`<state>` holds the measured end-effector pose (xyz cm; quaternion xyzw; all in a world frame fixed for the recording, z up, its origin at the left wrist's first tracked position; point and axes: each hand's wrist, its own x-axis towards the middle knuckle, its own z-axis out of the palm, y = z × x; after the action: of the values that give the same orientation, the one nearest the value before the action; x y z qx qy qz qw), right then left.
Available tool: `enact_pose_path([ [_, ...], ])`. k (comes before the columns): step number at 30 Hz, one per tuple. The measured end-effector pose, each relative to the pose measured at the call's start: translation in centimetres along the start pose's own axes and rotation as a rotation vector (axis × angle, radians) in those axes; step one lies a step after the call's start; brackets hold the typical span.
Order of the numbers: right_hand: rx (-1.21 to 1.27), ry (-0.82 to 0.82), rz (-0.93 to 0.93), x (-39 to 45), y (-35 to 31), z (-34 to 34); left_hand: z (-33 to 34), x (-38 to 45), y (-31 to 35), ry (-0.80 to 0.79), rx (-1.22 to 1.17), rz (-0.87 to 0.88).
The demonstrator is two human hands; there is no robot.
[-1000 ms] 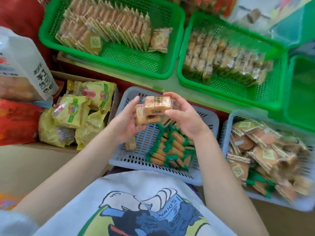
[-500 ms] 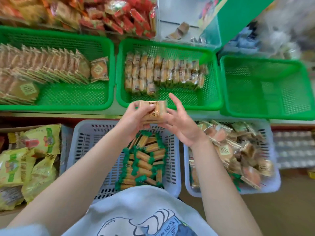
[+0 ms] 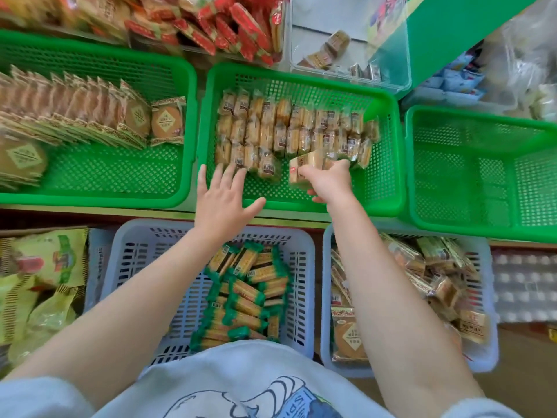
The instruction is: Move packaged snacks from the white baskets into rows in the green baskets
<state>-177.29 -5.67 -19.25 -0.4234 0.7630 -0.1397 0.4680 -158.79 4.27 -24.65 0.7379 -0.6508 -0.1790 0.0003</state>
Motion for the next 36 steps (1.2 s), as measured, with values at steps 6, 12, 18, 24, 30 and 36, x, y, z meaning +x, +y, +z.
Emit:
enact_pose_path([
  [6,-0.192,0.004,0.034,3.6,-0.6,5.0,0.2,0.1,-0.1,0.002,0.061,0.012],
  [12,-0.050,-0.081,0.196,5.1,0.7,5.6,0.6,0.2,-0.1,0.026,0.070,0.019],
  [18,0.608,-0.262,0.415,4.5,-0.6,6.9,0.8,0.2,0.0,0.047,0.073,0.019],
  [24,0.860,-0.209,0.336,4.5,-0.1,8.4,1.0,0.0,-0.3,0.058,0.079,0.071],
  [30,0.715,-0.254,0.300,4.4,-0.4,7.5,1.0,0.1,-0.2,0.059,0.087,0.063],
  [36,0.545,-0.333,0.303,4.2,-0.6,6.9,0.6,0.1,0.0,0.026,0.076,0.050],
])
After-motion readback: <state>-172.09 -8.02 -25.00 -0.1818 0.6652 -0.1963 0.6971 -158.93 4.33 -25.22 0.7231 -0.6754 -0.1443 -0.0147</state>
